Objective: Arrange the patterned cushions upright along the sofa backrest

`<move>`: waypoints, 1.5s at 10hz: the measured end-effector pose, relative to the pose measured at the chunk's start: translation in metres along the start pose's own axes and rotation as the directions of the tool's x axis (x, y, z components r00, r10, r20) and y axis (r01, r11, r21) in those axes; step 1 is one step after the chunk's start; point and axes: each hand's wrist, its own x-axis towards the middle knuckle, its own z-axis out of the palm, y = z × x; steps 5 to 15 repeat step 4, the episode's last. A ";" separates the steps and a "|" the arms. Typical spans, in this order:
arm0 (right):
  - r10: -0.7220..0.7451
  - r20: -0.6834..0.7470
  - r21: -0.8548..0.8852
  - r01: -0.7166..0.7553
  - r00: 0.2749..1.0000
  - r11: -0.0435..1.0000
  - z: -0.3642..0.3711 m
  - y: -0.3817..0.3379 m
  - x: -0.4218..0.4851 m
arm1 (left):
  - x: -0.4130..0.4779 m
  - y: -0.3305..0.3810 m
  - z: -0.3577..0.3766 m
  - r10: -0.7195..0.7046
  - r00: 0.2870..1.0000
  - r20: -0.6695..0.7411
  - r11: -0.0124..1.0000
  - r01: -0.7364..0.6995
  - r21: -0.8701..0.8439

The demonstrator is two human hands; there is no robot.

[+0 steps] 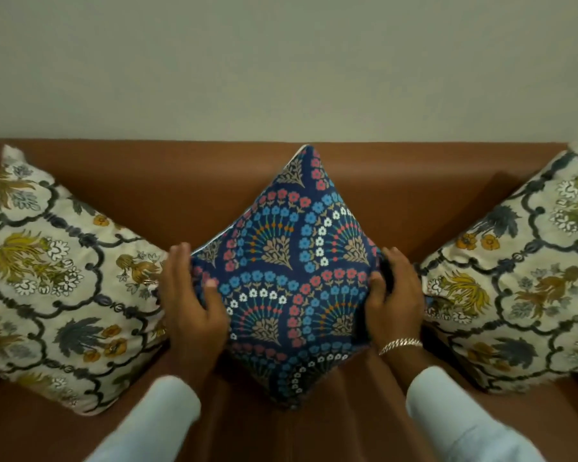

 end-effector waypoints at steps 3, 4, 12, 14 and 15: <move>-0.125 0.576 -0.513 0.476 0.808 0.714 -0.001 -0.016 0.003 | -0.005 -0.005 0.009 0.139 0.788 0.599 0.759 -0.474 0.446; 0.126 0.543 -0.624 0.299 0.830 0.722 -0.041 -0.014 0.021 | 0.013 -0.005 -0.038 -0.152 0.811 0.565 0.750 -0.277 0.600; 0.126 0.543 -0.624 0.299 0.830 0.722 -0.041 -0.014 0.021 | 0.013 -0.005 -0.038 -0.152 0.811 0.565 0.750 -0.277 0.600; 0.126 0.543 -0.624 0.299 0.830 0.722 -0.041 -0.014 0.021 | 0.013 -0.005 -0.038 -0.152 0.811 0.565 0.750 -0.277 0.600; 0.126 0.543 -0.624 0.299 0.830 0.722 -0.041 -0.014 0.021 | 0.013 -0.005 -0.038 -0.152 0.811 0.565 0.750 -0.277 0.600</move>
